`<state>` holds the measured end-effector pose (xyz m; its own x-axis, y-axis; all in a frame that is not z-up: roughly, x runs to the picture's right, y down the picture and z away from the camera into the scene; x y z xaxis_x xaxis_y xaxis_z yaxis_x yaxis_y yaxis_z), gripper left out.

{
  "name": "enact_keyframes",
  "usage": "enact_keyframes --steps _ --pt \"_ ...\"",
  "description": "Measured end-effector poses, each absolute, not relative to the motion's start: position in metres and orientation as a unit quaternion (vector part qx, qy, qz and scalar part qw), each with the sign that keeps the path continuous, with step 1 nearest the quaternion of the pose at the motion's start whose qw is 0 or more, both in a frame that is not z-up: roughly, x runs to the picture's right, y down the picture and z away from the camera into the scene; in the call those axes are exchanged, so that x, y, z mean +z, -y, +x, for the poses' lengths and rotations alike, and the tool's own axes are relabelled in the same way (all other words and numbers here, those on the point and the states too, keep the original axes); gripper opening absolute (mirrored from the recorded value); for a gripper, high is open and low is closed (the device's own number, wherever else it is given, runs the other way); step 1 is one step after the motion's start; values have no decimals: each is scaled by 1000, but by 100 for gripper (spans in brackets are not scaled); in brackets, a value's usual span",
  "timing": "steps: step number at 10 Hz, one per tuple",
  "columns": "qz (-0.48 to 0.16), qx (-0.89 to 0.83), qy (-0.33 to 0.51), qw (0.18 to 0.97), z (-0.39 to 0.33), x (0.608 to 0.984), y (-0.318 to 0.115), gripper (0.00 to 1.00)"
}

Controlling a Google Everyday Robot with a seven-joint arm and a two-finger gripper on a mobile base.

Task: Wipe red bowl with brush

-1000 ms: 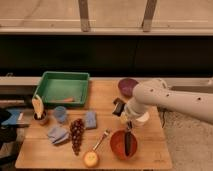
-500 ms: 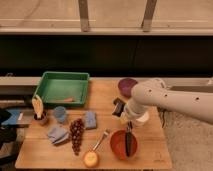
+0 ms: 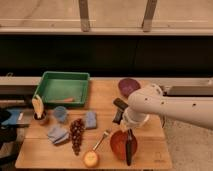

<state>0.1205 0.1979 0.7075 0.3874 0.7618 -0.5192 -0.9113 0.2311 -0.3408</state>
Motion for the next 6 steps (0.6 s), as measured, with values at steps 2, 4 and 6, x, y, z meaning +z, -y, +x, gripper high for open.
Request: enact_keyframes --steps 2,4,6 --pt "-311 538 -133 772 120 704 -216 0" --pt "-315 540 -143 767 124 699 -231 0" --pt "-319 543 -151 762 128 694 -243 0"
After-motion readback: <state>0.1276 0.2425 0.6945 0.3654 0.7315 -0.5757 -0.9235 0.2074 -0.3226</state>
